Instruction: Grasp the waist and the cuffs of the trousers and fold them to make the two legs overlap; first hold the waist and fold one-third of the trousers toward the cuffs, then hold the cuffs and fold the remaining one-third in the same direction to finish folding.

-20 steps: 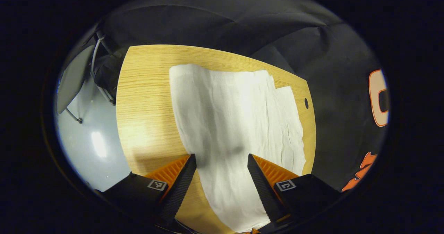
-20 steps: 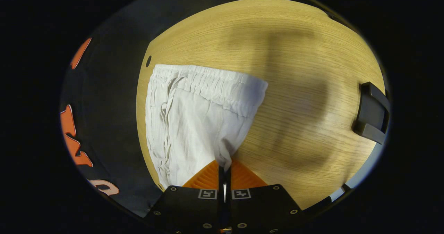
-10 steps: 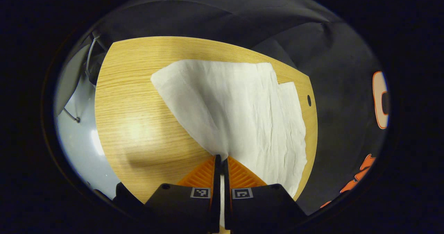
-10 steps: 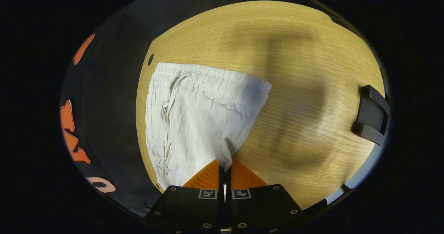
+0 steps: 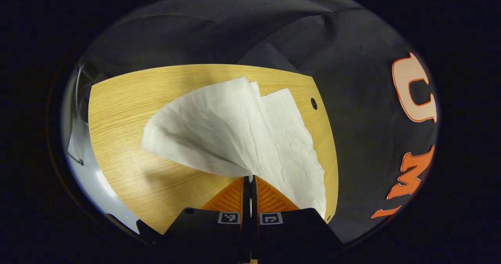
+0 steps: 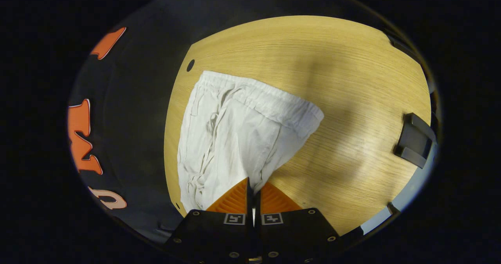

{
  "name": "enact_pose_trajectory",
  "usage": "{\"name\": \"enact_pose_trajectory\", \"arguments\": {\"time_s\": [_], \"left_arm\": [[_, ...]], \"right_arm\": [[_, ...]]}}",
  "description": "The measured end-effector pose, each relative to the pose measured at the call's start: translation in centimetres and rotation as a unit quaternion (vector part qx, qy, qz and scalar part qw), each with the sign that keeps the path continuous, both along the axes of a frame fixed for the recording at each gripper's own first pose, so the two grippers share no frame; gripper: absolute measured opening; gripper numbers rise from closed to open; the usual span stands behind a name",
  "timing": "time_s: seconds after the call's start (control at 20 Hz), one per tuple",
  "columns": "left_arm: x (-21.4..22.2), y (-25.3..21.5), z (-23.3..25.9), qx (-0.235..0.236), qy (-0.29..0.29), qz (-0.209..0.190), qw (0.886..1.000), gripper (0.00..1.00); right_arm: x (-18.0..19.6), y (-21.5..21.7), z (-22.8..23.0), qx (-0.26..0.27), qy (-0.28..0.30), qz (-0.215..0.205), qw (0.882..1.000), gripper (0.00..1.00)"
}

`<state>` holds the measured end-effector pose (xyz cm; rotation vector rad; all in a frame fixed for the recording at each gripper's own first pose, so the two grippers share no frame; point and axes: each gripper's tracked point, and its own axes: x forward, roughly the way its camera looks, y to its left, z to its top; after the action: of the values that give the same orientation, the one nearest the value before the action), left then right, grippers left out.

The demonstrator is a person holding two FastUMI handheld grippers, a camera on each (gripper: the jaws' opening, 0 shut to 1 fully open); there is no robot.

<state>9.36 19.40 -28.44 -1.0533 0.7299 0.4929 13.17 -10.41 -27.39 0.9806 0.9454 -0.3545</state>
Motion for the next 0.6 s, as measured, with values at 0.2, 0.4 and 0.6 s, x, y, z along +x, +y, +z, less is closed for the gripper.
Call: {"name": "enact_pose_trajectory", "arguments": {"time_s": [0.2,0.4,0.6], "left_arm": [[3.0,-0.1,2.3,0.013,-0.022,-0.017,1.000,0.04],[6.3,0.3,3.8,0.017,-0.038,-0.019,0.999,0.04],[9.5,0.8,6.0,0.021,-0.058,-0.022,0.998,0.04]], "right_arm": [[2.8,1.4,2.5,0.007,-0.028,0.013,1.000,0.01],[5.9,2.4,4.2,0.025,-0.051,0.007,0.998,0.01],[9.3,3.0,5.6,0.021,-0.065,0.010,0.998,0.00]]}}
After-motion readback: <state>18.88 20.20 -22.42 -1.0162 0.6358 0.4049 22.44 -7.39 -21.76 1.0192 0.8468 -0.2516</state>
